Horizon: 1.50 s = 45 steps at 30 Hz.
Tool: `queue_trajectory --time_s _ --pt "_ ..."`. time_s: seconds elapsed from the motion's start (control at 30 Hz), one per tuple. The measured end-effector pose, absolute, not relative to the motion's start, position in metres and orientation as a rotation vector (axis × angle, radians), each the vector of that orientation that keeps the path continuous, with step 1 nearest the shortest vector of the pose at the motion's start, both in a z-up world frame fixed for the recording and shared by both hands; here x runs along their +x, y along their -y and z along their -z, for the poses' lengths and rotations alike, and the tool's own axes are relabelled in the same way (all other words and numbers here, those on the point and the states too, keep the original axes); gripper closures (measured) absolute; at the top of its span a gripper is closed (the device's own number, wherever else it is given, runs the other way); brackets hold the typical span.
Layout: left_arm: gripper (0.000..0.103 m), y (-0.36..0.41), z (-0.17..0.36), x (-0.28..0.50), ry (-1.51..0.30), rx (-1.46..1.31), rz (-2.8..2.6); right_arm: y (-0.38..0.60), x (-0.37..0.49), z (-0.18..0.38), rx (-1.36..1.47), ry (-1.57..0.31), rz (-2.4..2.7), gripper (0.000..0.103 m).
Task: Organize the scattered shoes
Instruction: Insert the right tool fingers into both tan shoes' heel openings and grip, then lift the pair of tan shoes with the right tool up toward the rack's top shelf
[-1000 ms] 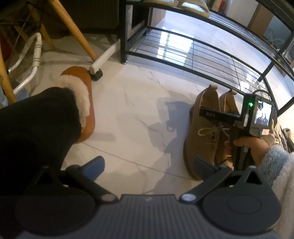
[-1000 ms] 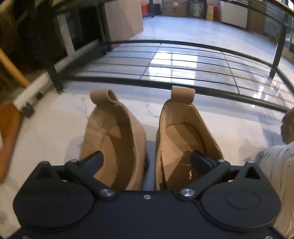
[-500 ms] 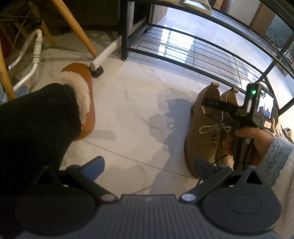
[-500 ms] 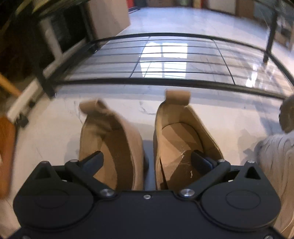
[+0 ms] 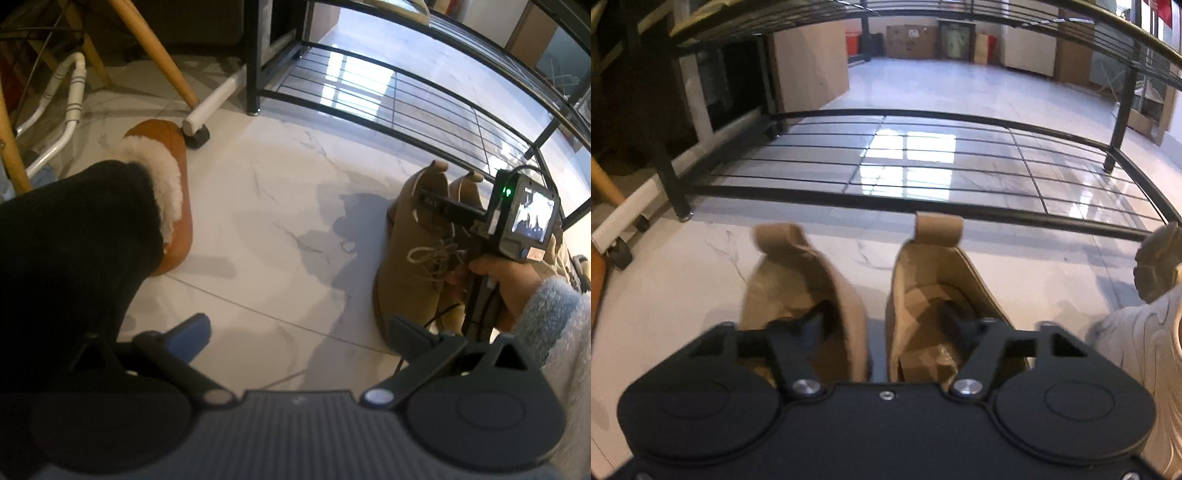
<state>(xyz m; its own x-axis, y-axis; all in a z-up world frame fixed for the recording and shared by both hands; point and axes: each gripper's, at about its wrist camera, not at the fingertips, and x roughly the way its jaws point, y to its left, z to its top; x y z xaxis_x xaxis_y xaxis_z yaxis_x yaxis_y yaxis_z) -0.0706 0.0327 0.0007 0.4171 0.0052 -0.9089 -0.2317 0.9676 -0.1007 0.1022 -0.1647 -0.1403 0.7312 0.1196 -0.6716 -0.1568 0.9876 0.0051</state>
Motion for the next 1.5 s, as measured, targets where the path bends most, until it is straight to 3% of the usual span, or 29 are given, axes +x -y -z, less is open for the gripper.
queue_trajectory --time_s 0.03,0.13,0.4,0.43,0.5,0.6,0.67,0.7,0.73,0.93,1.23,1.27,1.33,1.37,1.5 --pt "0.001 -0.033 0.0 -0.07 -1.134 -0.223 -0.15 0.161 0.101 0.139 -0.078 -0.722 -0.154 0.073" --pt "0.001 -0.033 0.001 -0.07 -1.136 -0.223 -0.151 0.153 0.098 0.136 -0.135 -0.69 -0.144 0.084" --pt "0.001 -0.034 0.001 -0.069 -1.137 -0.217 -0.158 0.154 0.069 0.124 -0.107 -0.544 -0.131 0.085" --pt "0.001 -0.034 0.001 -0.069 -1.135 -0.216 -0.158 0.155 0.058 0.117 -0.094 -0.484 -0.14 0.098" --pt "0.001 -0.032 0.002 -0.068 -1.137 -0.212 -0.158 0.153 0.043 0.102 -0.132 -0.367 -0.16 0.1" --pt "0.001 -0.029 0.003 -0.068 -1.144 -0.203 -0.153 0.153 0.05 0.084 -0.122 -0.415 -0.206 0.097" --pt "0.001 -0.028 0.004 -0.068 -1.147 -0.199 -0.151 0.157 0.055 0.08 -0.092 -0.446 -0.182 0.078" --pt "0.001 -0.029 0.004 -0.068 -1.15 -0.2 -0.154 0.159 0.058 0.081 -0.093 -0.465 -0.171 0.057" --pt "0.001 -0.029 0.005 -0.068 -1.152 -0.203 -0.158 0.161 0.06 0.084 -0.1 -0.489 -0.159 0.049" --pt "0.001 -0.03 0.007 -0.068 -1.17 -0.212 -0.15 0.167 0.064 0.113 -0.132 -0.625 -0.178 0.05" --pt "0.001 -0.031 0.01 -0.065 -1.188 -0.209 -0.157 0.152 0.1 0.14 -0.186 -0.662 -0.217 0.052" --pt "0.001 -0.032 0.011 -0.065 -1.189 -0.212 -0.158 0.151 0.101 0.141 -0.175 -0.658 -0.218 0.053" --pt "0.001 -0.032 0.011 -0.065 -1.191 -0.212 -0.157 0.149 0.101 0.142 -0.177 -0.63 -0.206 0.075" --pt "0.001 -0.032 0.011 -0.065 -1.191 -0.211 -0.156 0.15 0.101 0.143 -0.178 -0.617 -0.198 0.081" --pt "0.001 -0.032 0.012 -0.065 -1.191 -0.21 -0.156 0.154 0.088 0.145 -0.155 -0.562 -0.174 0.089"
